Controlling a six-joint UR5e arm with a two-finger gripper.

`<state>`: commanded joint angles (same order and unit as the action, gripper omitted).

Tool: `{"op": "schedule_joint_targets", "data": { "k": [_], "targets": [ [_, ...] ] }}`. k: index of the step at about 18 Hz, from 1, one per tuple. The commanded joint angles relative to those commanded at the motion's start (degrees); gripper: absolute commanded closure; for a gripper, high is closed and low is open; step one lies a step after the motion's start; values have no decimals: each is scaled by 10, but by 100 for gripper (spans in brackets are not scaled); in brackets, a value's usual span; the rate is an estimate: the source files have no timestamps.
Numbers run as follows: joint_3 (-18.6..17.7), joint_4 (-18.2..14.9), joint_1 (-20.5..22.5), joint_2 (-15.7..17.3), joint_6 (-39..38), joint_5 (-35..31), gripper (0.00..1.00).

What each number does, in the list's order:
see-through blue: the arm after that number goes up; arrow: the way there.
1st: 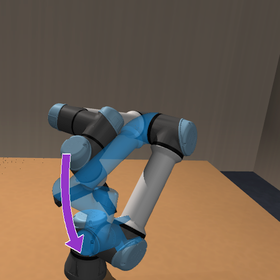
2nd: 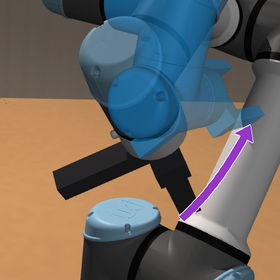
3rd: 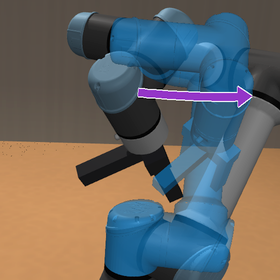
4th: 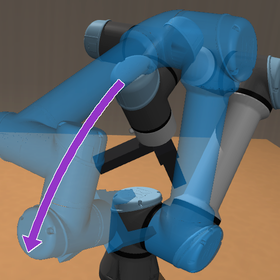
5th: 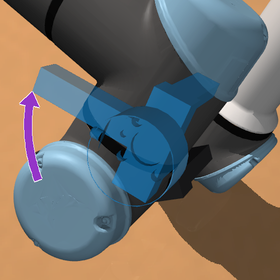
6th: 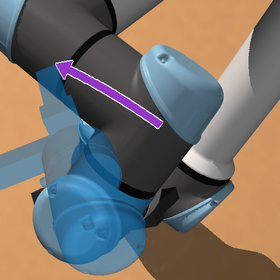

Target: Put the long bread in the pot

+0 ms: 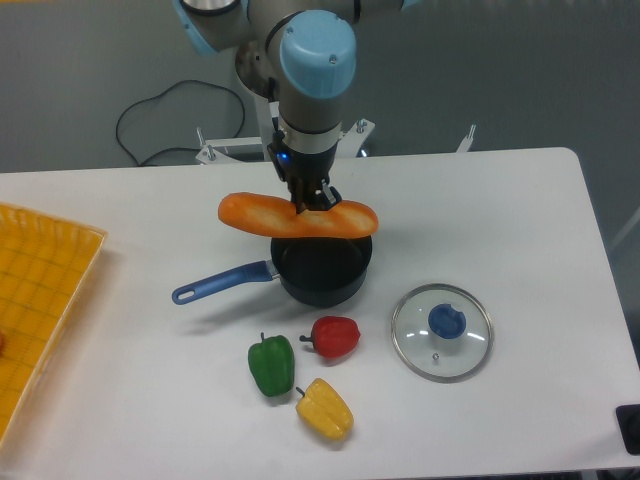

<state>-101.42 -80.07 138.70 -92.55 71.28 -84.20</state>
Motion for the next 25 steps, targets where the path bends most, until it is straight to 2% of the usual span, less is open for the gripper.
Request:
{"op": "schedule_joint_targets", "data": {
  "k": [6, 15, 16, 18, 19, 23, 25],
  "targets": [
    [-17, 2, -27, -17, -31, -1, 84],
    [-18, 3, -48, -49, -56, -2, 82],
    [-18, 3, -48, -54, -57, -2, 77],
    [-17, 4, -48, -63, -55, -2, 55],
    [-17, 11, -48, -66, -55, -2, 47],
    [-16, 42, -57, -81, -55, -10, 26],
    [-16, 44, -58, -80, -54, -29, 22]
  ]
}}
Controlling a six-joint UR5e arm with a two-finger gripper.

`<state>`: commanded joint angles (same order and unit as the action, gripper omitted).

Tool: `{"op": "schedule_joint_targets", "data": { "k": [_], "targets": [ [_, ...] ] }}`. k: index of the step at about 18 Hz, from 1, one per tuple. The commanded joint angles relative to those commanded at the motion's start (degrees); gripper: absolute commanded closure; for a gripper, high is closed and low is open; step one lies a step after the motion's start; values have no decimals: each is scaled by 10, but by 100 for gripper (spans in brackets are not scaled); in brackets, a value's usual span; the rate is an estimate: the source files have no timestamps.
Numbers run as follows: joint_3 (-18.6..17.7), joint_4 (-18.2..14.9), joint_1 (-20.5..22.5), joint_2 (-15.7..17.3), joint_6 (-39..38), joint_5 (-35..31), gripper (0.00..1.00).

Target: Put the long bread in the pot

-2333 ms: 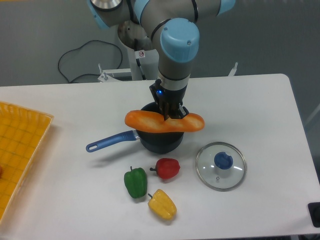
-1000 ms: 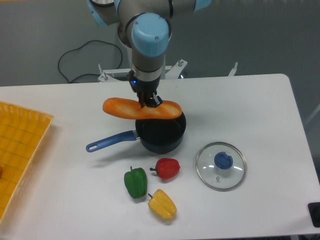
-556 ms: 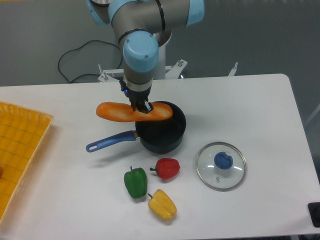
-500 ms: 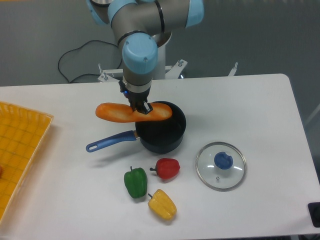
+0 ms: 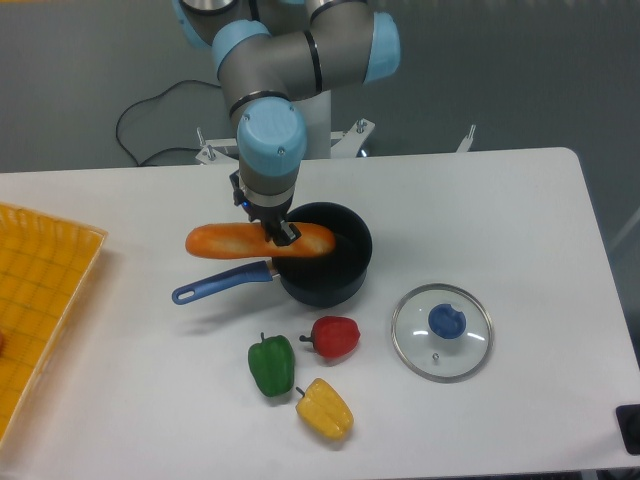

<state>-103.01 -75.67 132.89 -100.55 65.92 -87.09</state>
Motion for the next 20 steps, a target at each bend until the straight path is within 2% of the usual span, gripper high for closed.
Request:
{"op": "schedule_joint_targets", "data": {
  "k": [15, 20],
  "targets": [
    [17, -1, 6, 4, 13, -8, 20],
    [2, -3, -12, 4, 8, -41, 20]
  ]
}}
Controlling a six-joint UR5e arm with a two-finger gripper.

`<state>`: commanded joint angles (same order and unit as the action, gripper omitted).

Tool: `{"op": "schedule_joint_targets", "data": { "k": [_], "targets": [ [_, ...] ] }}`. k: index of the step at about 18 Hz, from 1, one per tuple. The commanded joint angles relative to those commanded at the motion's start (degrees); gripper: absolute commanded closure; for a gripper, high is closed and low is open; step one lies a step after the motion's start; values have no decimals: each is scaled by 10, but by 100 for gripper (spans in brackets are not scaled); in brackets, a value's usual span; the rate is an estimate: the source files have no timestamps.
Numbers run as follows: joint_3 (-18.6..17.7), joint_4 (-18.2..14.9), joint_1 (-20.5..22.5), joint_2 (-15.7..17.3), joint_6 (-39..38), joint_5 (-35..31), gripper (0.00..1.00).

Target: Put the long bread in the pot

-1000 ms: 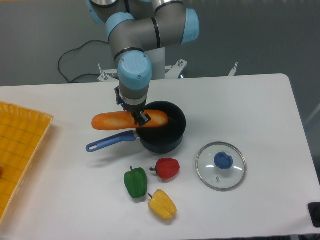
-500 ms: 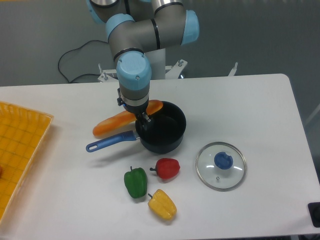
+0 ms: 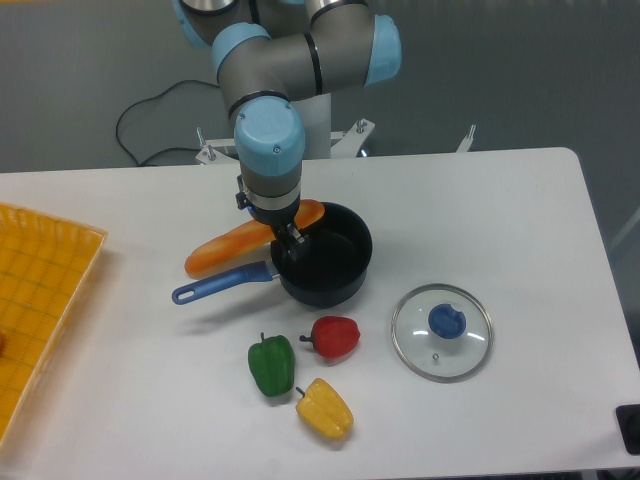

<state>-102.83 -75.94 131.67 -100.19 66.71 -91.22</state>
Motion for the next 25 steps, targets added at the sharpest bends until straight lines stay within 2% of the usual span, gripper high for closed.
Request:
{"op": "schedule_joint_targets", "data": {
  "k": [14, 23, 24, 25],
  "targets": [
    [-1, -1, -3, -15, 4, -53, 20],
    [-18, -2, -11, -15, 4, -88, 20],
    [-17, -2, -11, -14, 4, -88, 20],
    [-17, -2, -11, -14, 3, -88, 26]
  ]
}}
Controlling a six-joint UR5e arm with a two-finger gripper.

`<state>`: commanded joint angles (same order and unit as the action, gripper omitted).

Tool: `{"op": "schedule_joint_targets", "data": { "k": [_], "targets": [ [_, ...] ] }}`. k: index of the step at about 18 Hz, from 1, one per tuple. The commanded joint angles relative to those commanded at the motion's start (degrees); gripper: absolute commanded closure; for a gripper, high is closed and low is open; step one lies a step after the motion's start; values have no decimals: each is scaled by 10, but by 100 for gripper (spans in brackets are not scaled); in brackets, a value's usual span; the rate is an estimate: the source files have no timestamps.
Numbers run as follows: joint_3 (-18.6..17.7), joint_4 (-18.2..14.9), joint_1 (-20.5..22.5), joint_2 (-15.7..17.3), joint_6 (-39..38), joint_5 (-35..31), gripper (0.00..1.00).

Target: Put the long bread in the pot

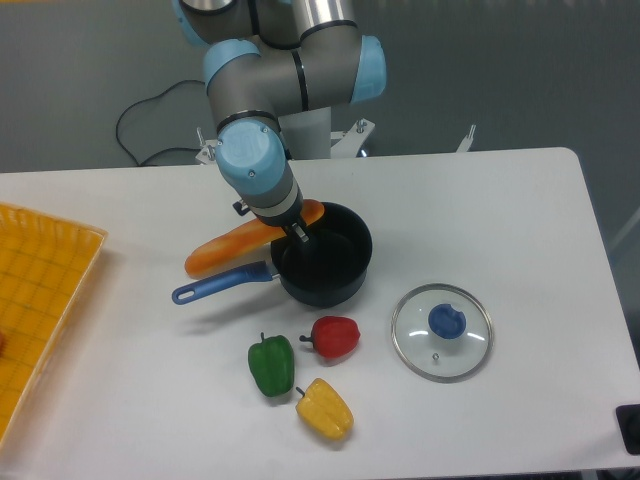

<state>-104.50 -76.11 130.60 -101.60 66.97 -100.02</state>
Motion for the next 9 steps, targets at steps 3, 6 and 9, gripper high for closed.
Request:
{"op": "schedule_joint_targets", "data": {
  "k": [3, 6, 9],
  "targets": [
    [0, -1, 0, 2, -1, 0, 56],
    [1, -10, 1, 4, -4, 0, 91],
    [2, -17, 2, 4, -5, 0, 100]
  ]
}}
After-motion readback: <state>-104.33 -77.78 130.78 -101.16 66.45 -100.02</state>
